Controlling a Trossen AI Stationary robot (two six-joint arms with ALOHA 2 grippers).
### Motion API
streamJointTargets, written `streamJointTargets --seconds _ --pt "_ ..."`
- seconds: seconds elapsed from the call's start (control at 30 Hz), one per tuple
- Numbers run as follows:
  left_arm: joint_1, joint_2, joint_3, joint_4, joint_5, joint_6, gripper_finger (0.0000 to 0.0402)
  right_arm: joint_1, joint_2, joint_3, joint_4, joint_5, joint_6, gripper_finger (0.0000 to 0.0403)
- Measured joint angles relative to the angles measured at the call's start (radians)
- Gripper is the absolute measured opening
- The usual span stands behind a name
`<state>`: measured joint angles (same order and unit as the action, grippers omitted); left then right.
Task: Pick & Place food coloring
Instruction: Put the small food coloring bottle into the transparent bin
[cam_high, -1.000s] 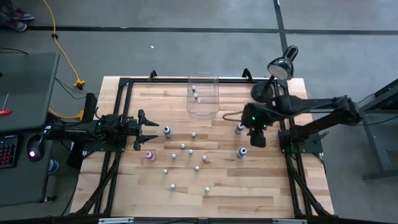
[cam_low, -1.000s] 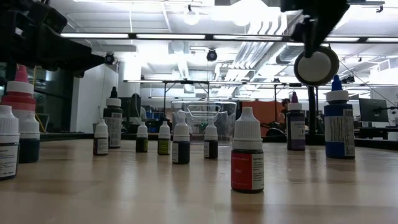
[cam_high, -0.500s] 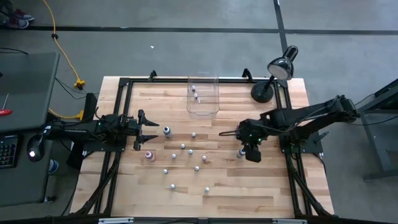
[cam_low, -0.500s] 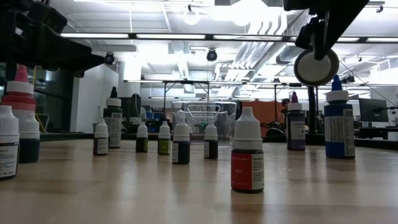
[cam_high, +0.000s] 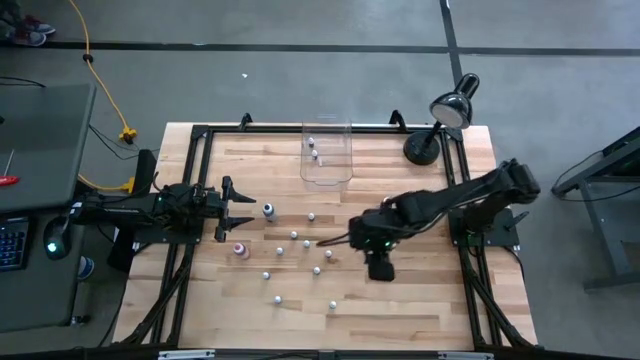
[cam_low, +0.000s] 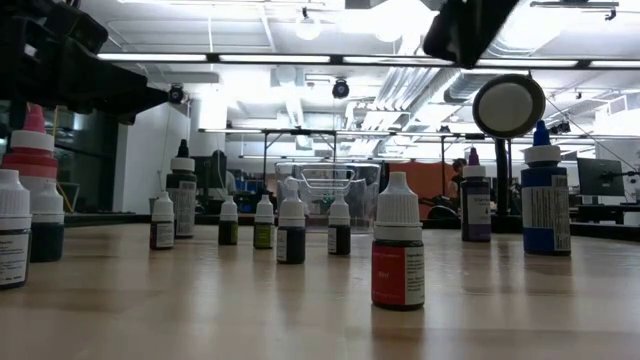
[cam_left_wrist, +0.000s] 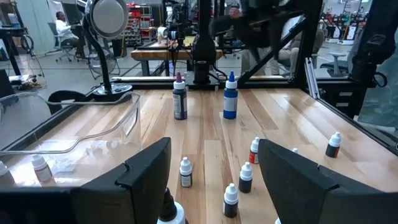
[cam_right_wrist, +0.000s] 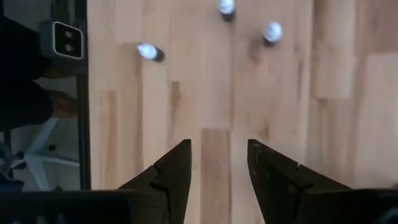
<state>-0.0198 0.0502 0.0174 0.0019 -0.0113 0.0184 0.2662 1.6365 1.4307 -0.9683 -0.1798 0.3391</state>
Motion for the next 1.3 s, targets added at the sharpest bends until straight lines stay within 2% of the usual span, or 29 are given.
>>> streamJointTargets --seconds 0.17,0.37,0.53,0.8,1.0,1.2,1.3 --pt "0.000 0.000 0.000 0.000 0.000 0.000 0.0239 0.031 0.113 0.102 -0.007 -0.001 0.102 0.0145" --pt "0.000 0.000 0.000 0.000 0.000 0.000 0.0239 0.065 0.219 0.184 0.003 -0.010 0.391 0.0145" --pt "0.000 0.000 0.000 0.000 0.000 0.000 0.0239 0.124 0.247 0.191 0.059 0.017 0.639 0.0146" --pt "0.000 0.000 0.000 0.000 0.000 0.000 0.0239 0.226 0.268 0.191 0.110 0.096 0.834 0.0146" --pt "0.000 0.000 0.000 0.000 0.000 0.000 0.0239 0.249 0.340 0.191 0.212 0.065 0.829 0.0145" --pt "0.000 0.000 0.000 0.000 0.000 0.000 0.0239 0.236 0.394 0.191 0.286 0.054 0.650 0.0145" --pt "0.000 0.000 0.000 0.000 0.000 0.000 0.0239 0.232 0.395 0.191 0.284 0.087 0.494 0.0145"
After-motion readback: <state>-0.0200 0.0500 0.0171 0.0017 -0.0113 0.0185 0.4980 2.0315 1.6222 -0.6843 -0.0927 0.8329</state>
